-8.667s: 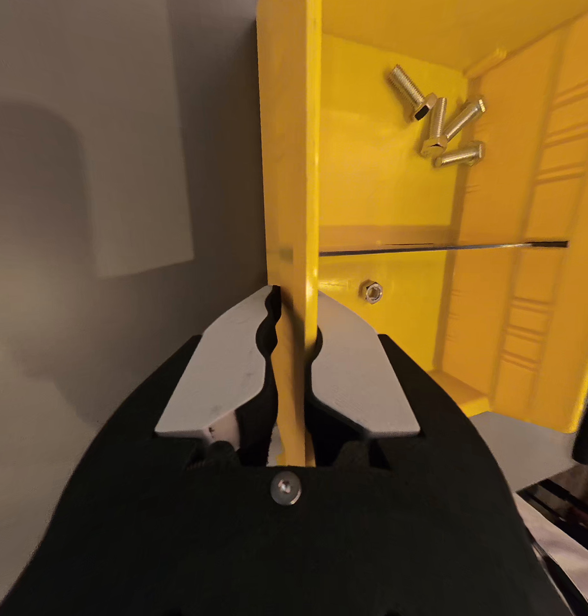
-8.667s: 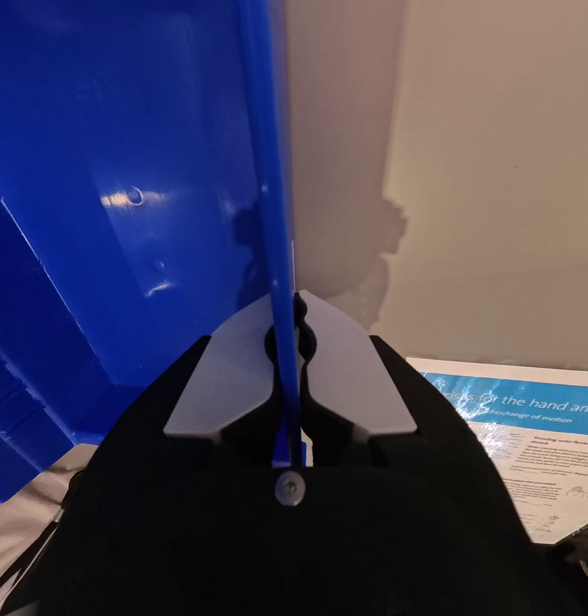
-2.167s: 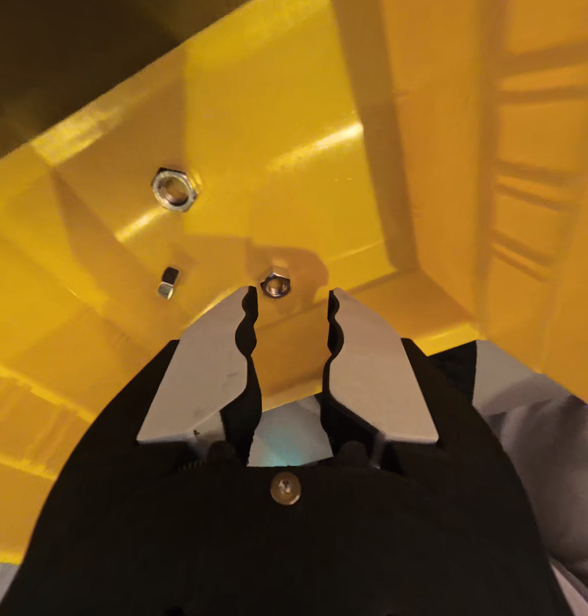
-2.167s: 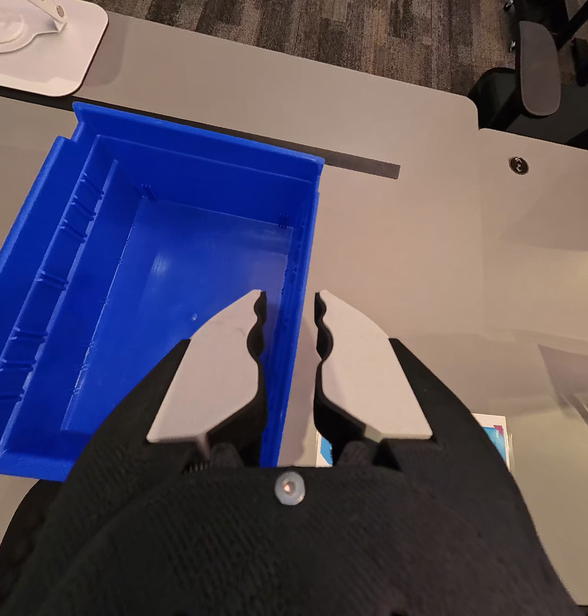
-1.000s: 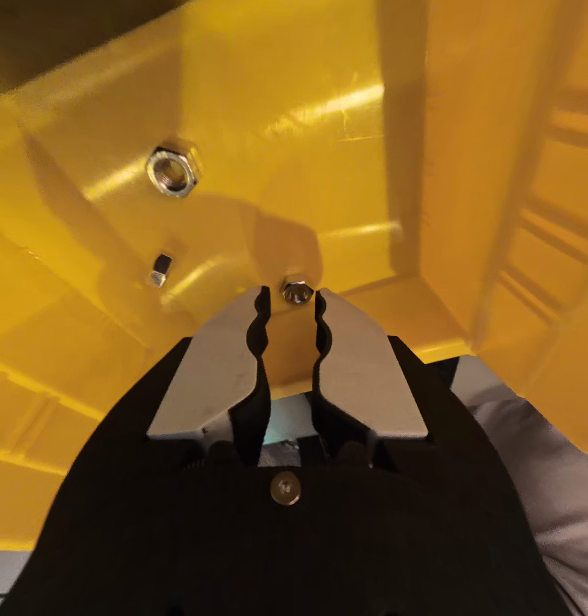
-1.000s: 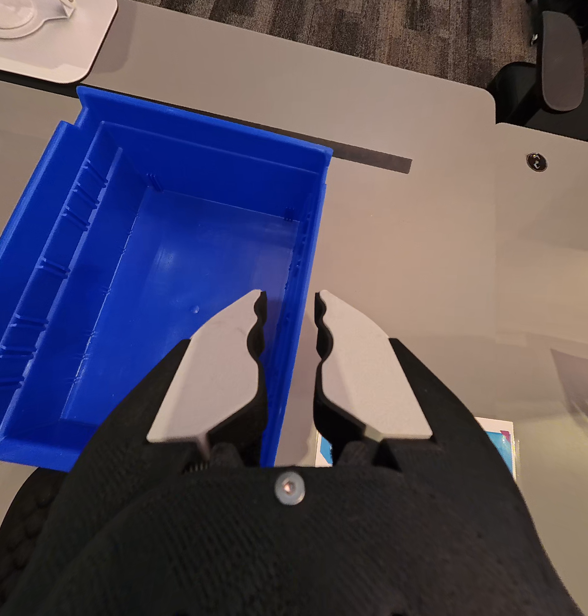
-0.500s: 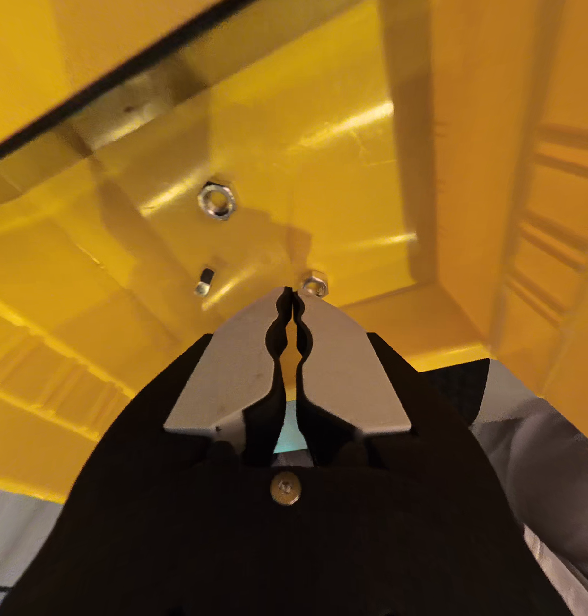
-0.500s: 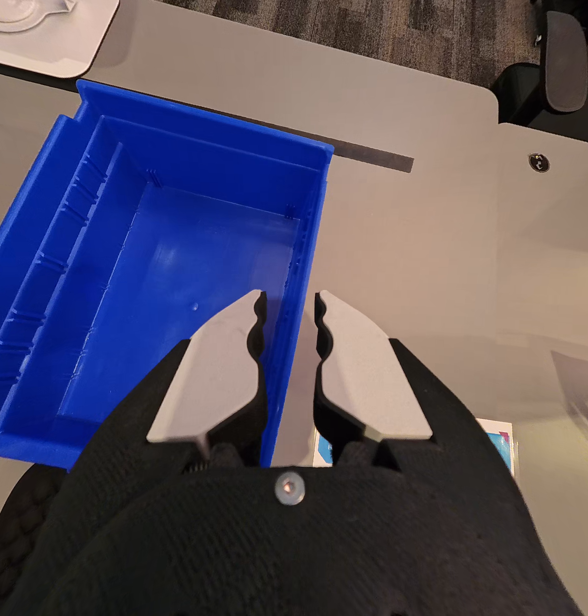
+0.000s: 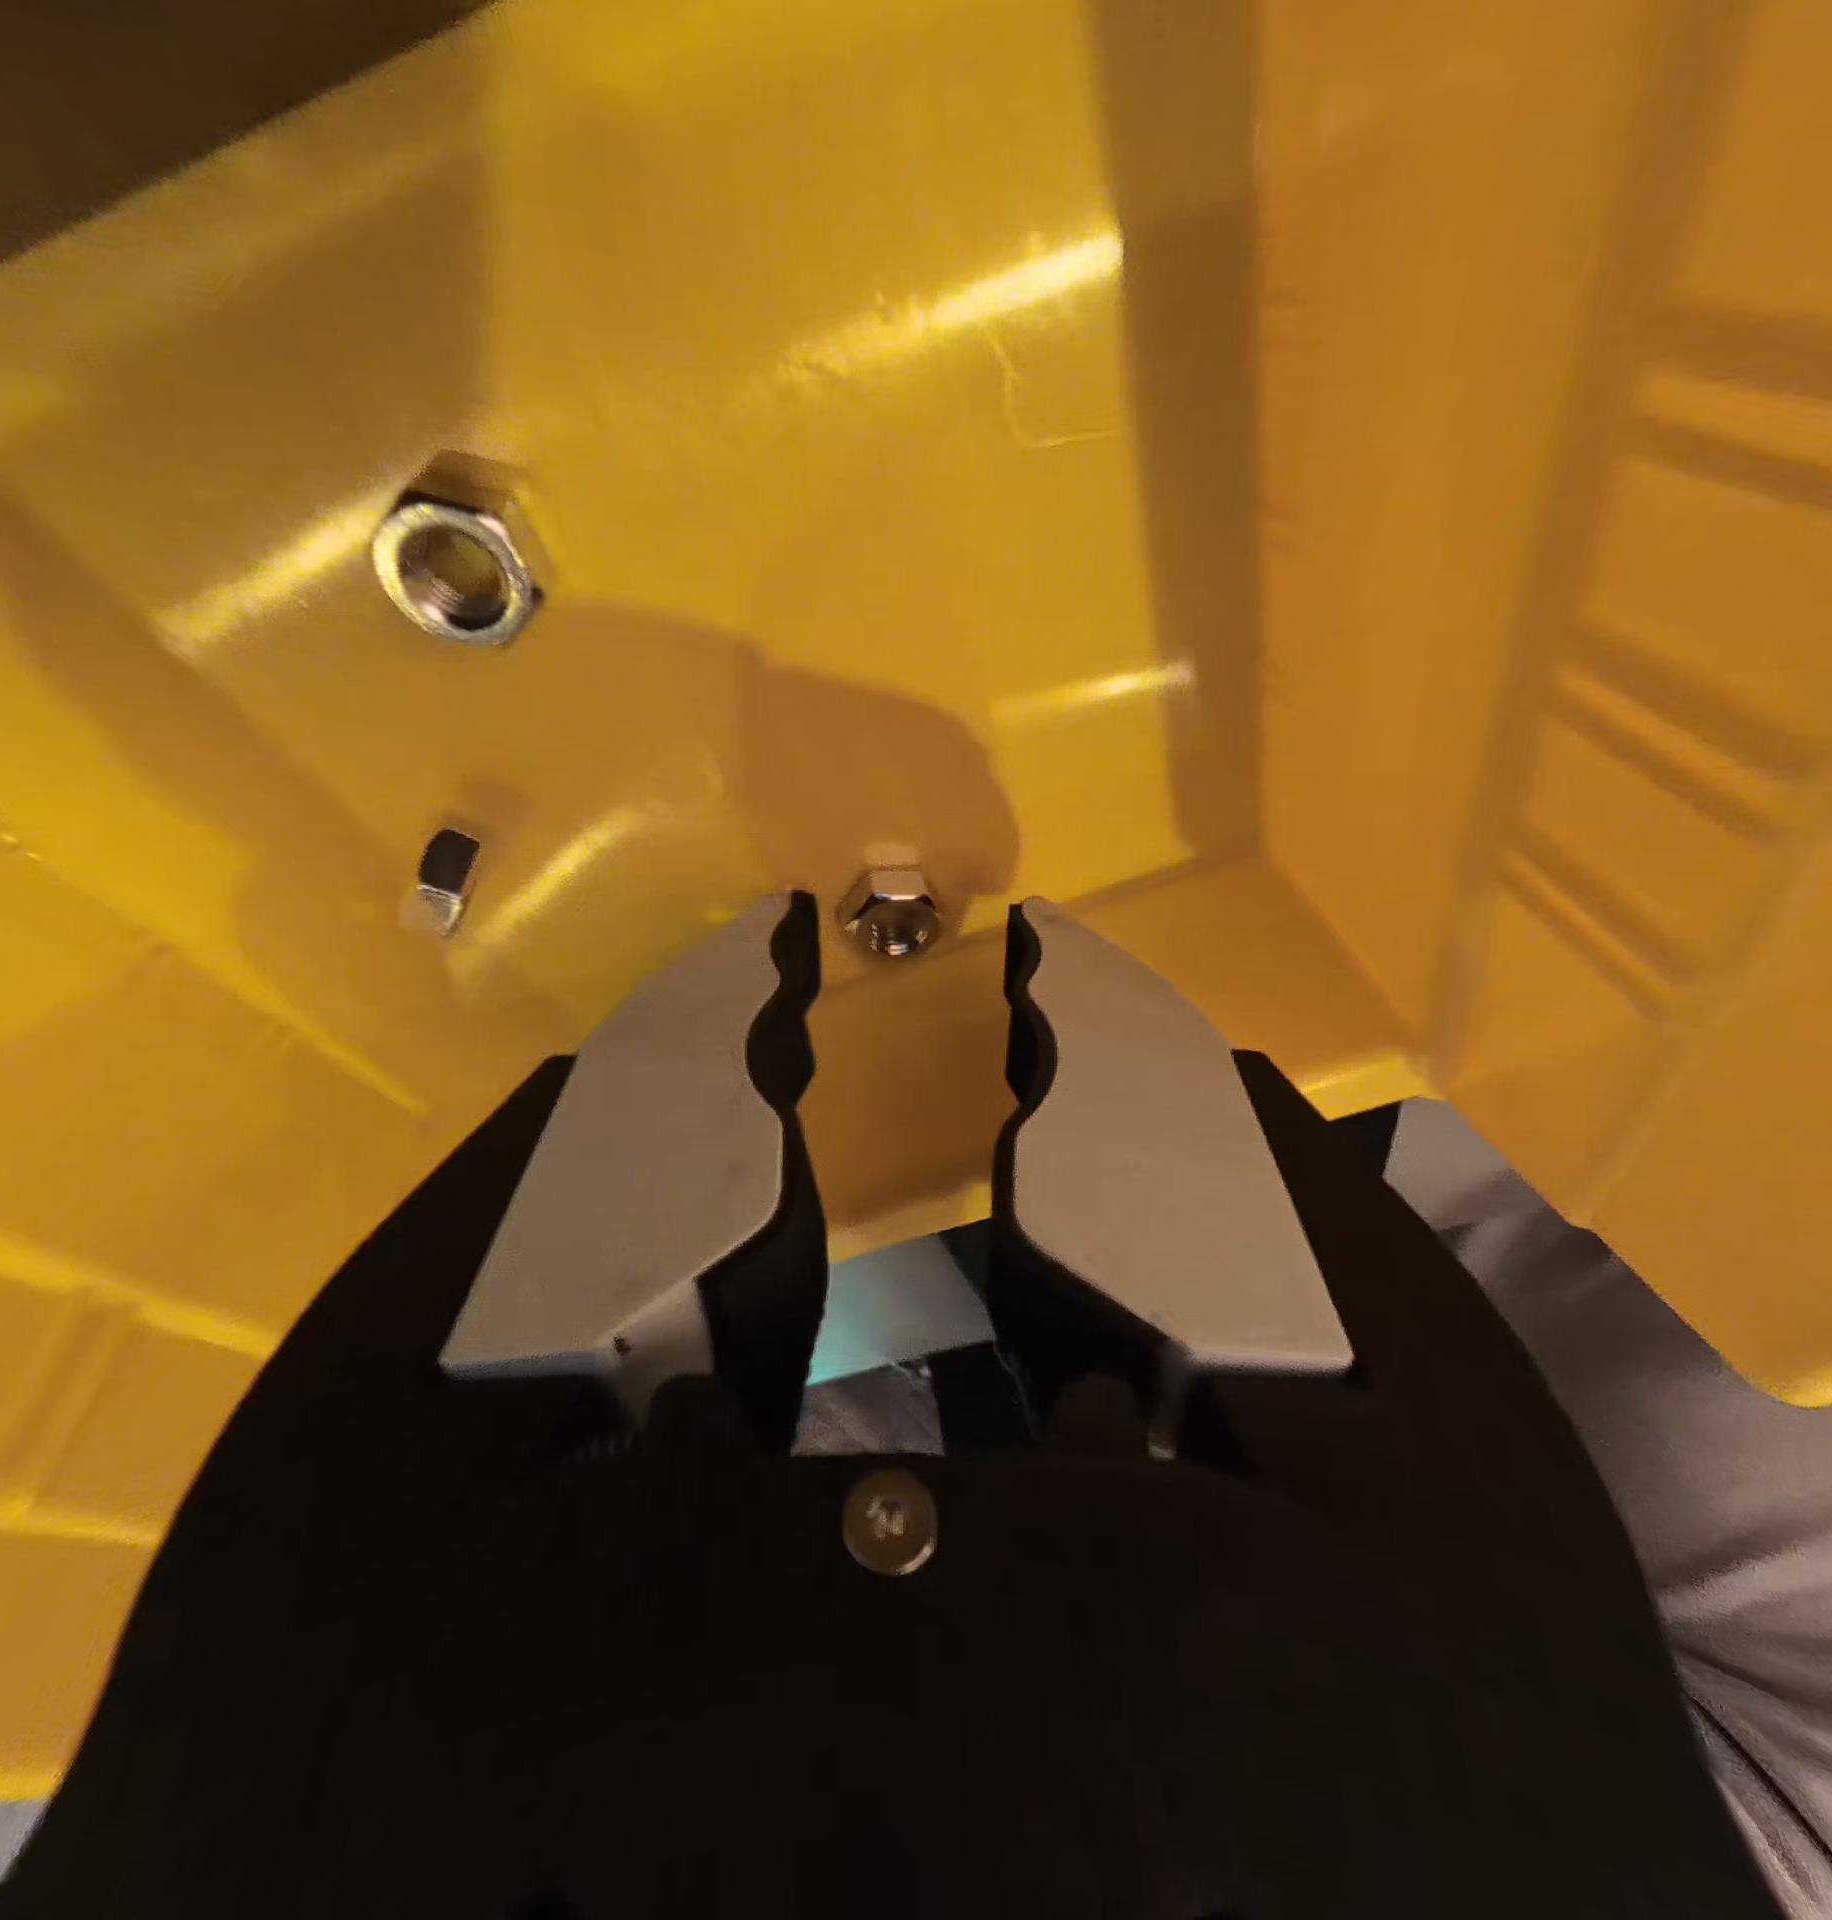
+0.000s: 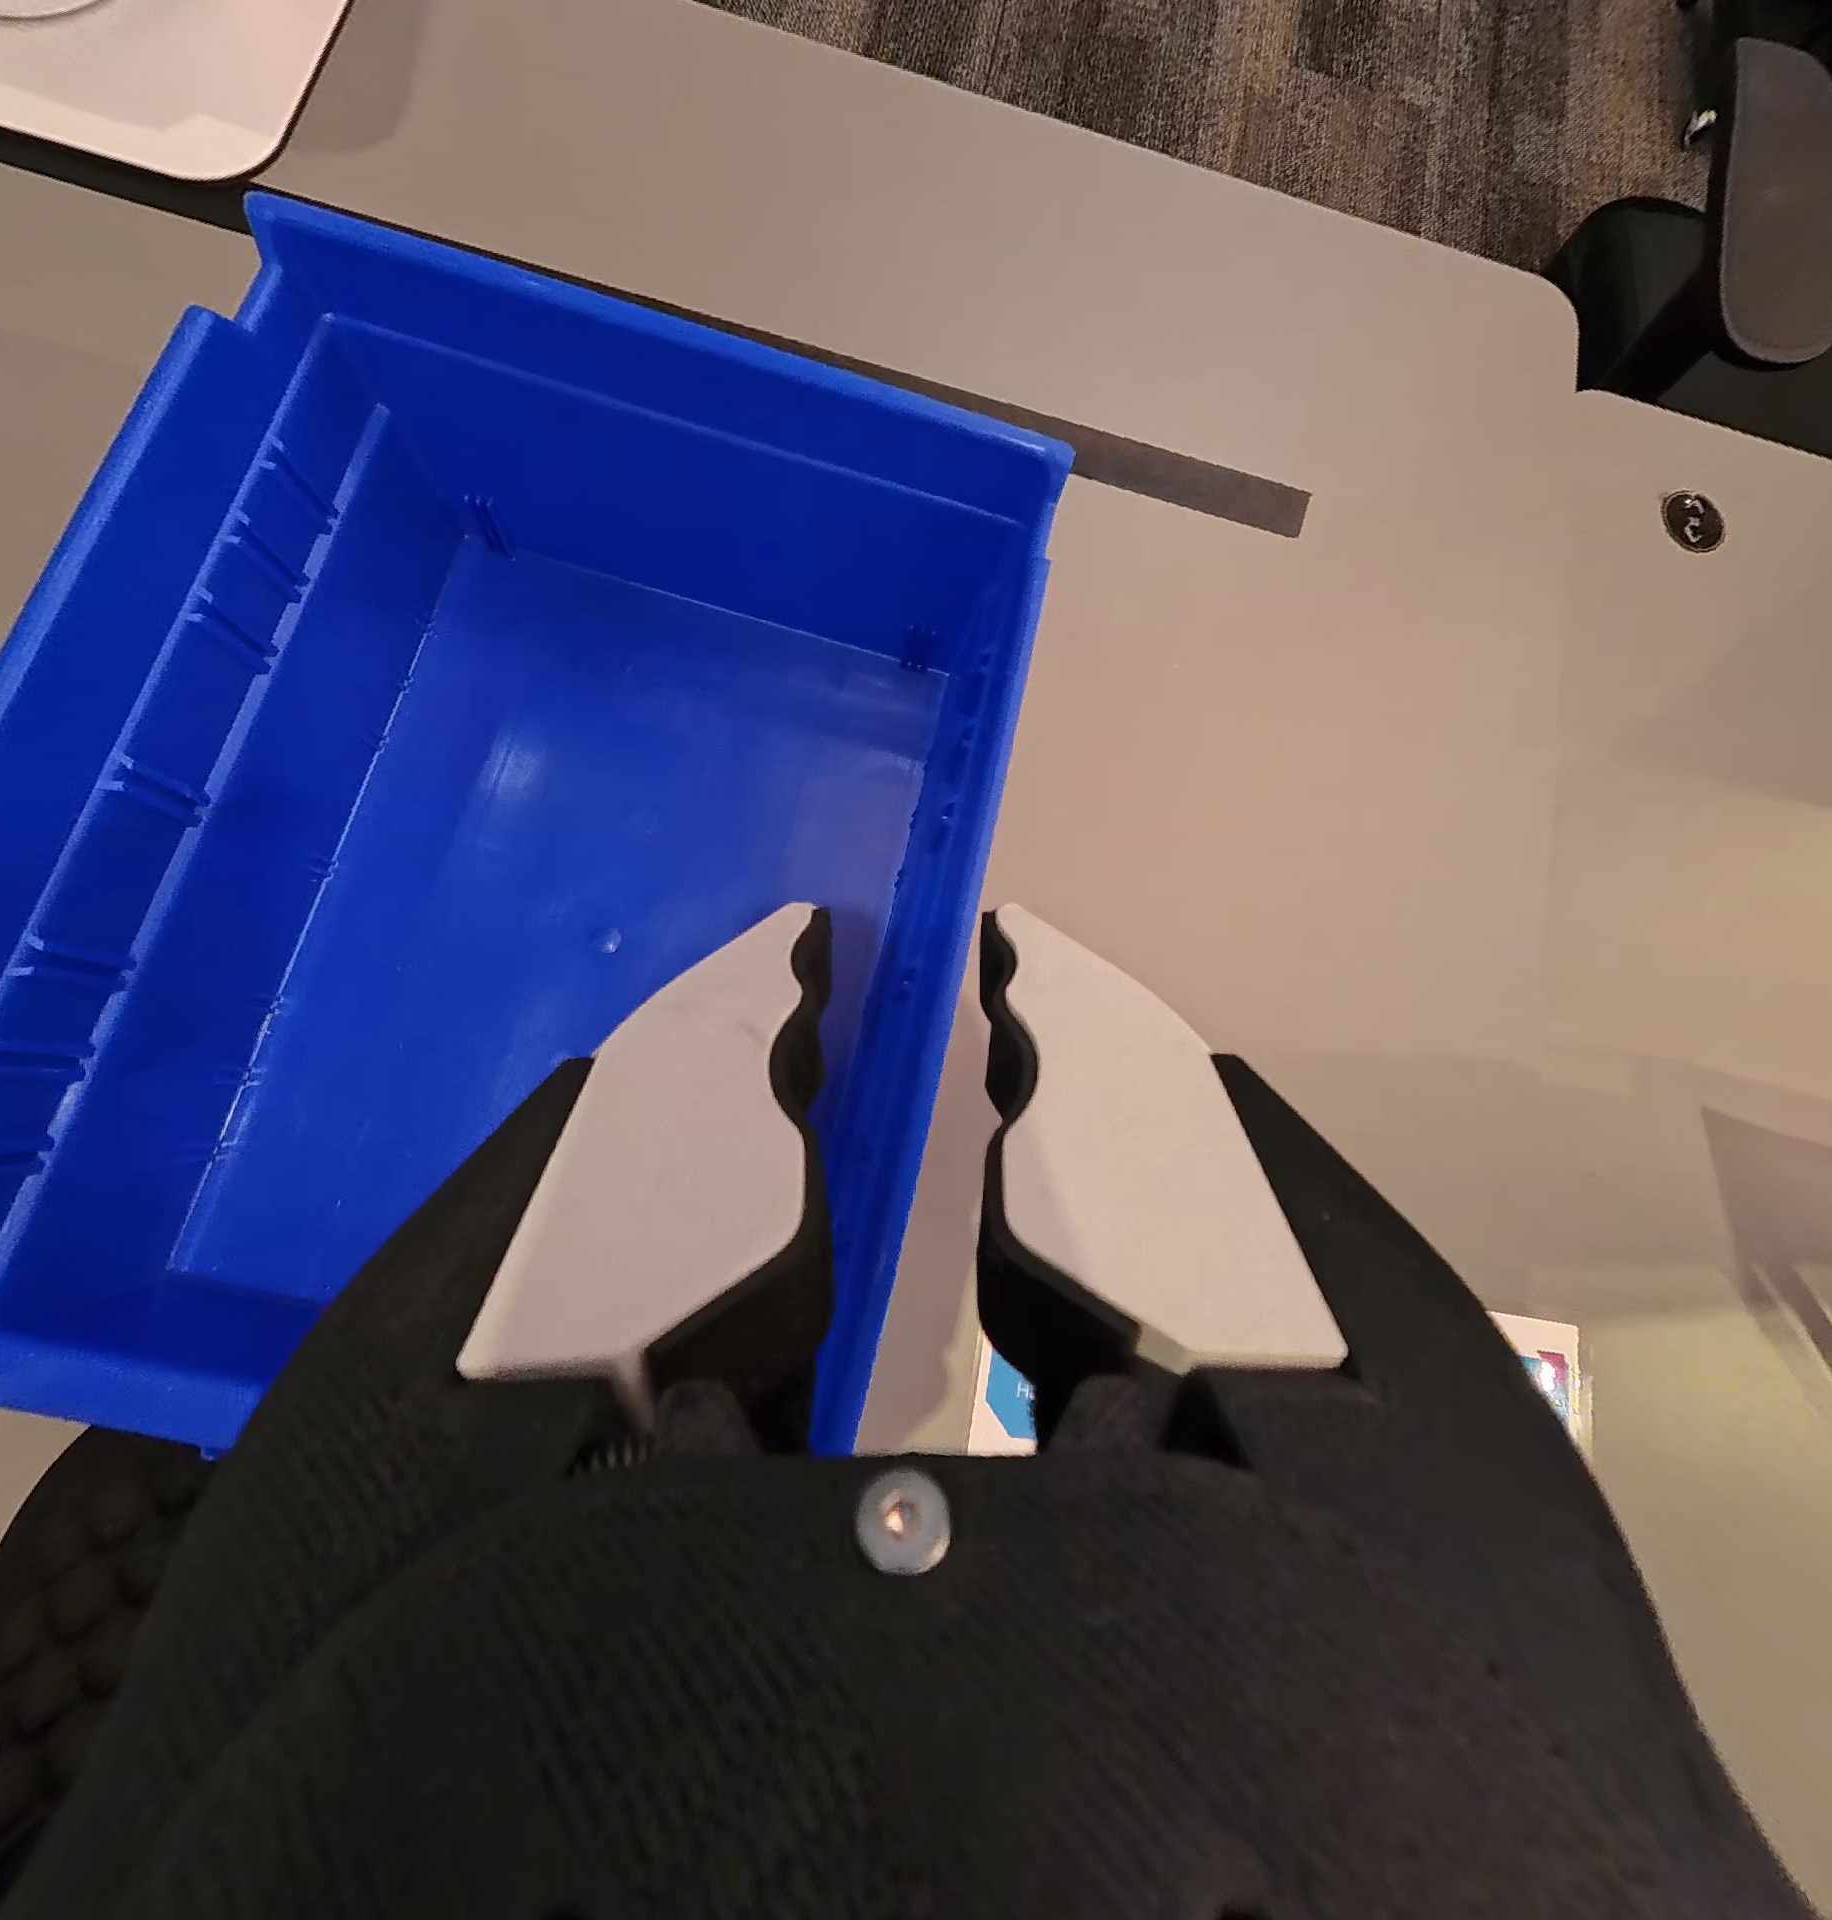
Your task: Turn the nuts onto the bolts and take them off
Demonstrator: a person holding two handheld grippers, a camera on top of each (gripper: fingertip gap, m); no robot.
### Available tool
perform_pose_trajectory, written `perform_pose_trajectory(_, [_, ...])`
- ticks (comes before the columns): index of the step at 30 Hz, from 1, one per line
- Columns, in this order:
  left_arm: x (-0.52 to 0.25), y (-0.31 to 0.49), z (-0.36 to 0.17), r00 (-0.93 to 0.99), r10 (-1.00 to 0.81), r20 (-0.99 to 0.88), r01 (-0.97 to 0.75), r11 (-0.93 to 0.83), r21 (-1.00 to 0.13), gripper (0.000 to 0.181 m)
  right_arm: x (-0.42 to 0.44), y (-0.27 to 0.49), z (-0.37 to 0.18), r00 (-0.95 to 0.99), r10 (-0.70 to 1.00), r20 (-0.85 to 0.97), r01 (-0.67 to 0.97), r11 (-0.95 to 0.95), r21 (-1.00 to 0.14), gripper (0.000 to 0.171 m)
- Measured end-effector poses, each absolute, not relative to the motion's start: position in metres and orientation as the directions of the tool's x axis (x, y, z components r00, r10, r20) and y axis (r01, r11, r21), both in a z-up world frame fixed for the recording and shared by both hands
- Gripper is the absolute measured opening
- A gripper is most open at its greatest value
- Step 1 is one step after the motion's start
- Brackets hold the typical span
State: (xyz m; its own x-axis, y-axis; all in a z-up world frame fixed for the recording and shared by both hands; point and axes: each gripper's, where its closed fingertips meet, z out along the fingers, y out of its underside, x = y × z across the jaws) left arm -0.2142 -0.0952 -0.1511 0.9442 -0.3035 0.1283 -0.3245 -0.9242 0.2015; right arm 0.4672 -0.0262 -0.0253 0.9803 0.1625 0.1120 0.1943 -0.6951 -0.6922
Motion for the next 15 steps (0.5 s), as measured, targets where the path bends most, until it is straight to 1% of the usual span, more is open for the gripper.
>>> perform_pose_trajectory(2, [-0.22, -0.1, -0.151, 0.952, -0.285, 0.114, -0.306, -0.916, 0.261, 0.02, 0.467, -0.027, -0.026, 0.979, 0.167, 0.115, 0.2, -0.697, -0.688, 0.029])
perform_pose_trajectory(4, [-0.229, -0.105, -0.151, 0.958, -0.276, 0.081, -0.287, -0.903, 0.32, 0.02, 0.467, -0.028, -0.027, 0.979, 0.17, 0.116, 0.203, -0.698, -0.687, 0.029])
perform_pose_trajectory(7, [-0.237, -0.109, -0.154, 0.952, -0.299, 0.071, -0.303, -0.877, 0.373, 0.017, 0.469, -0.028, -0.026, 0.98, 0.167, 0.112, 0.197, -0.695, -0.691, 0.029])
perform_pose_trajectory(10, [-0.241, -0.104, -0.154, 0.937, -0.347, 0.045, -0.341, -0.874, 0.345, 0.017, 0.47, -0.027, -0.026, 0.98, 0.166, 0.112, 0.197, -0.694, -0.693, 0.029])
perform_pose_trajectory(15, [-0.248, -0.09, -0.15, 0.942, -0.336, -0.003, -0.324, -0.912, 0.252, 0.017, 0.468, -0.026, -0.026, 0.978, 0.174, 0.119, 0.207, -0.692, -0.691, 0.029])
